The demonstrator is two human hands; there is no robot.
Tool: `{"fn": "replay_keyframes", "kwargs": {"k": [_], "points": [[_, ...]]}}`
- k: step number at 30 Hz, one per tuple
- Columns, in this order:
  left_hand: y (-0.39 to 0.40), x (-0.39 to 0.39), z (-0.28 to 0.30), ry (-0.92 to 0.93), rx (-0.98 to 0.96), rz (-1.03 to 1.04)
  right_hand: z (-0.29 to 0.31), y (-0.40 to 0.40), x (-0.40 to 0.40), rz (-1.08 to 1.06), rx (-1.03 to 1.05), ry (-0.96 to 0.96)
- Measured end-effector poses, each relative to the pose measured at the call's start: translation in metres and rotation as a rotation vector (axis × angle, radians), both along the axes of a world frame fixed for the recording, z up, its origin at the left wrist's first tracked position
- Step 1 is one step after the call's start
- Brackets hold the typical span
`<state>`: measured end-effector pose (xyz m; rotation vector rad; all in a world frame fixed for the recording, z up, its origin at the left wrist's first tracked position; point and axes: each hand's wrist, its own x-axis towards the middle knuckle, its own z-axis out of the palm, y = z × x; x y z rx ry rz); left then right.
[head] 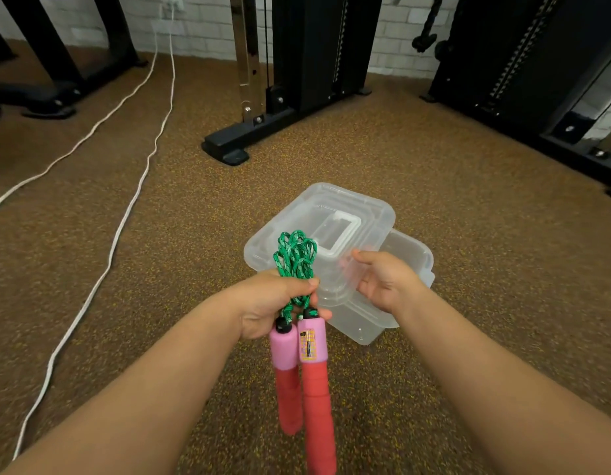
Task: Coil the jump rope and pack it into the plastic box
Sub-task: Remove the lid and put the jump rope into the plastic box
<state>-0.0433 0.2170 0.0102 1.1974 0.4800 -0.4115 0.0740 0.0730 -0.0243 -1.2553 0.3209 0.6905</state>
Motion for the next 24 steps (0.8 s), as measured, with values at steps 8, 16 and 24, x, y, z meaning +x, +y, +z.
{"fn": "replay_keyframes", "kwargs": {"k": [8,16,24], "points": [[-0.02,-0.004,0.034,-0.04,-0.086,-0.1,0.043,-0.09,-0.003,0.07,0.059,-0.111],[-0.083,0.01,0.047,0.009,-0.045,-0.096,0.059,-0.237,-0.011,-0.084,-0.01,-0.099],[-0.139,0.025,0.047,0.042,0.005,-0.169,0.017,-0.33,-0.024,-0.127,-0.492,-0.056]]}}
